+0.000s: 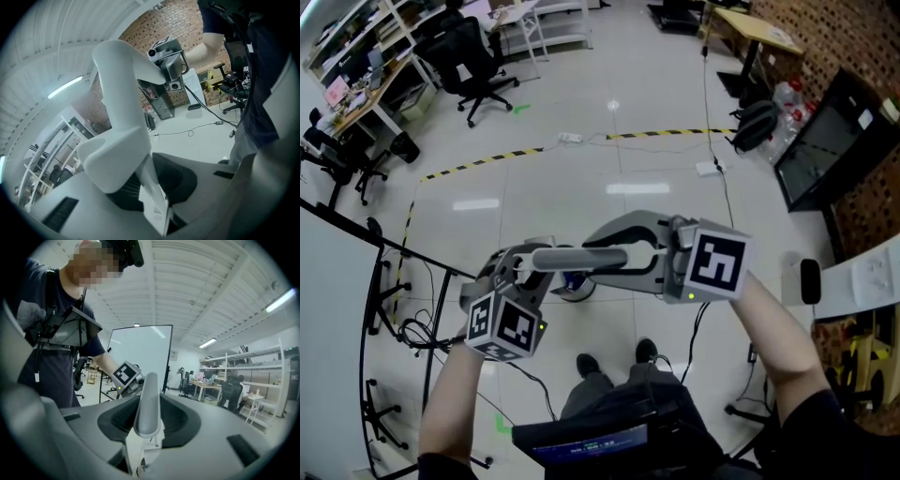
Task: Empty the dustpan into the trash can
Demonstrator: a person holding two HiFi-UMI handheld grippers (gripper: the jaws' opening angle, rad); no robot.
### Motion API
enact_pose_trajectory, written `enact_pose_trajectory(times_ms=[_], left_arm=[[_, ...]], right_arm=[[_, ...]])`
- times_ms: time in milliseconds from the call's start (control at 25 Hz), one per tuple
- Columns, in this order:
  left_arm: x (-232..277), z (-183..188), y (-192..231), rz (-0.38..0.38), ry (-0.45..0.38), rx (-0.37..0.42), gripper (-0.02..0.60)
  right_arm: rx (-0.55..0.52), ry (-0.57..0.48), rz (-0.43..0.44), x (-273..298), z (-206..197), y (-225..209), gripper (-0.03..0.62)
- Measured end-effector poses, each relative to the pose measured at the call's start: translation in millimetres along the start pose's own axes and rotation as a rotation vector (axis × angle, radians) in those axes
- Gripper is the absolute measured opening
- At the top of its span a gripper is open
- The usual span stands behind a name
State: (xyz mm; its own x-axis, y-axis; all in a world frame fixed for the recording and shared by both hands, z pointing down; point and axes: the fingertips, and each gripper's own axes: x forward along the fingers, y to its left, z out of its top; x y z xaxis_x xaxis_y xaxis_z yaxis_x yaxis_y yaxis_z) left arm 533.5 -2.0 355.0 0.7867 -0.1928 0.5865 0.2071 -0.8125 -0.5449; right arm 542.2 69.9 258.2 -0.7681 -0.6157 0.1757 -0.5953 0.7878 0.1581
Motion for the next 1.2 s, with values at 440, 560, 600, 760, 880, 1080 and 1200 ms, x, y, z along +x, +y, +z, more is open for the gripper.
enact_pose_trajectory(times_ms=[440, 560, 600, 760, 880, 1080, 1200], left_arm=[[9, 3, 2, -0.006, 0.008, -0.033, 0.047], [10, 1, 5, 0.003, 0.012, -0.047, 0.046], [10, 0, 6, 0.008, 0.016, -0.052, 0.046], [11, -3, 11, 0.022, 0.034, -0.079, 0.046], [12, -7, 18, 0.036, 0.050, -0.114, 0.046], [13, -12, 23, 0.072, 0.073, -0.171, 0.044], [13, -14, 26, 0.090, 0.084, -0.199, 0.044]], right_arm=[[0.028, -0.024, 0.030, -7, -5, -8, 0.147], [0.034, -0.030, 0.057, -4, -6, -11, 0.147], [0.034, -0.029, 0.064, -4, -6, -13, 0.147], [0.018, -0.022, 0.073, -1, -4, -18, 0.147], [0.013, -0.013, 0.088, 3, -3, -25, 0.147], [0.013, -0.023, 0.136, 7, -3, -32, 0.147], [0.006, -0.023, 0.157, 9, -2, -36, 0.147]])
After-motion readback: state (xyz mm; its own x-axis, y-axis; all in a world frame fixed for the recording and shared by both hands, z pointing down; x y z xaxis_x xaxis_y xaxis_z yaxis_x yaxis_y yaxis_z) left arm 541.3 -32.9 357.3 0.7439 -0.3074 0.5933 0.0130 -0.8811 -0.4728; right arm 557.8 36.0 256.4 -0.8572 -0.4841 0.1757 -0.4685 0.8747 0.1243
